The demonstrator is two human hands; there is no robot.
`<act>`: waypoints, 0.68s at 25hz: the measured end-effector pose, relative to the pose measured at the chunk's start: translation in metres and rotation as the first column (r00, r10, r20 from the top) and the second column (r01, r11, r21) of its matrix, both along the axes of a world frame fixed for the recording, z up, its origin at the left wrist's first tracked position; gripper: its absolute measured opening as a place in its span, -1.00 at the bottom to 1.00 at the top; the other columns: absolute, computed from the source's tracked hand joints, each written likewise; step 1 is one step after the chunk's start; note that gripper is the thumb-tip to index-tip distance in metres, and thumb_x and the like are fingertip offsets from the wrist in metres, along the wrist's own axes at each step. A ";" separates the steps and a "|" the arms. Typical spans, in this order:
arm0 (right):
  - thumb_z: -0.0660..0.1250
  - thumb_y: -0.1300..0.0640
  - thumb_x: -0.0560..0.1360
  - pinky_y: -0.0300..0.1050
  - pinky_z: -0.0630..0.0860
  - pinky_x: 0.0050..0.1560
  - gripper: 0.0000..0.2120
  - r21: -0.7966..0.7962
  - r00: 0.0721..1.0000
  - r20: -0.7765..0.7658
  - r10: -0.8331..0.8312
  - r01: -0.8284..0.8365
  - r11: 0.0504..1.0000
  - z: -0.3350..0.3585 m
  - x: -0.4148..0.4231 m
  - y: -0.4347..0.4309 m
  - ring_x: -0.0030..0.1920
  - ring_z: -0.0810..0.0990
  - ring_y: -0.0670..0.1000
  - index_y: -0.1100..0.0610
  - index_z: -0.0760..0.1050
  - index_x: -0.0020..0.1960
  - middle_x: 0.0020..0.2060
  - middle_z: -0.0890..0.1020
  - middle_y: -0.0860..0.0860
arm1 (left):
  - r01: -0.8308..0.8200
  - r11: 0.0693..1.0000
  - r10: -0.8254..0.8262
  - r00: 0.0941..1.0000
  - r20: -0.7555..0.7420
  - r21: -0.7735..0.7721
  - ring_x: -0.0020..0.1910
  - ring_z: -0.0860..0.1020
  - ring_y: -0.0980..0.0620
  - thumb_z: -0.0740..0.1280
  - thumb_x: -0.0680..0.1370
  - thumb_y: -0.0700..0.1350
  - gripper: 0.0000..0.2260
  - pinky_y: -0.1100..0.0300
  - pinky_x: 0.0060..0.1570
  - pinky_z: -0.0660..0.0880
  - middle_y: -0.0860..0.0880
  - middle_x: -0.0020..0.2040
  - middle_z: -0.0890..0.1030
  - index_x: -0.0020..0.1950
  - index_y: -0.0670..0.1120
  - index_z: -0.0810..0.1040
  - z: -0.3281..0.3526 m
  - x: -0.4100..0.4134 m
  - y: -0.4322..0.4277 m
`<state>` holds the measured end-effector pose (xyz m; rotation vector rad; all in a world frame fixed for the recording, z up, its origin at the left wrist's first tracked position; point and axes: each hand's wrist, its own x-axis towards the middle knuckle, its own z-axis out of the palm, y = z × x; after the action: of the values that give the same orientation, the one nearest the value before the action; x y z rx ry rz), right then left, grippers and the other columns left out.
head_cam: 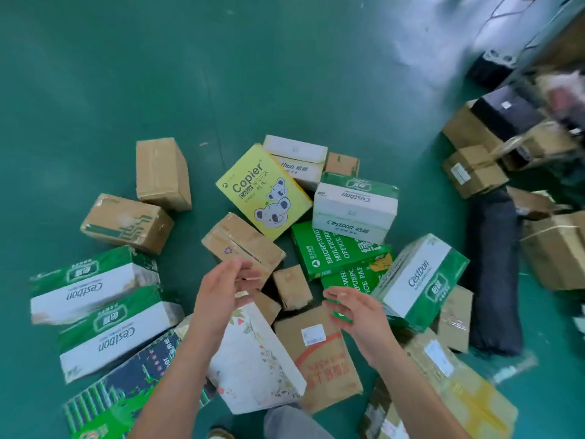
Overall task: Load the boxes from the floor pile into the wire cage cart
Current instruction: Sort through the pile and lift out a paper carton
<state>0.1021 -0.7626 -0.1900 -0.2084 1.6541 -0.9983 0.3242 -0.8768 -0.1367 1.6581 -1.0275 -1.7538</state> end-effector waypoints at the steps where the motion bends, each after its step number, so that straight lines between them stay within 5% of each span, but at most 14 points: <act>1: 0.23 0.20 0.67 0.06 0.58 0.20 -0.79 0.007 1.000 -0.004 -0.018 0.018 1.000 -0.003 -0.006 0.006 0.11 0.70 0.04 0.15 0.65 0.14 0.04 0.74 0.01 | 0.006 1.000 -0.006 1.000 0.008 -0.001 0.03 0.70 -0.14 0.14 0.71 0.03 -0.66 -0.13 0.12 0.60 -0.12 0.01 0.73 0.12 -0.14 0.63 0.001 -0.002 0.003; 7: 0.24 0.25 0.65 0.12 0.57 0.20 -0.79 0.038 0.988 0.078 0.134 -0.137 0.990 -0.024 0.052 -0.003 0.10 0.69 0.09 0.21 0.66 0.11 0.05 0.74 0.08 | -0.217 0.975 0.214 0.975 0.064 0.046 -0.02 0.70 -0.10 0.16 0.72 -0.01 -0.69 -0.08 0.05 0.61 -0.15 0.01 0.72 0.12 -0.18 0.61 -0.006 0.064 0.034; 11: 0.24 0.25 0.65 0.13 0.56 0.19 -0.81 -0.025 0.905 0.181 0.384 -0.386 0.922 -0.025 0.149 -0.037 0.07 0.69 0.15 0.25 0.63 0.11 0.03 0.73 0.13 | -0.500 0.865 0.492 0.861 0.126 0.044 -0.05 0.69 -0.13 0.19 0.70 -0.02 -0.71 -0.10 0.05 0.59 -0.17 0.00 0.72 0.11 -0.19 0.60 -0.013 0.175 0.062; 17: 0.28 0.18 0.65 0.05 0.59 0.15 -0.83 0.007 0.730 0.132 0.671 -0.677 0.736 -0.044 0.282 -0.059 0.07 0.71 0.09 0.20 0.64 0.10 0.02 0.74 0.06 | -0.752 0.657 0.739 0.657 0.150 0.055 -0.07 0.67 -0.15 0.20 0.70 -0.01 -0.70 -0.09 0.05 0.58 -0.21 -0.02 0.71 0.08 -0.21 0.60 -0.049 0.317 0.118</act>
<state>0.3838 -0.8220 -0.2343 -0.6542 1.3227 -0.3888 0.6415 -0.7587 -0.1853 1.8902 -0.1773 -1.1618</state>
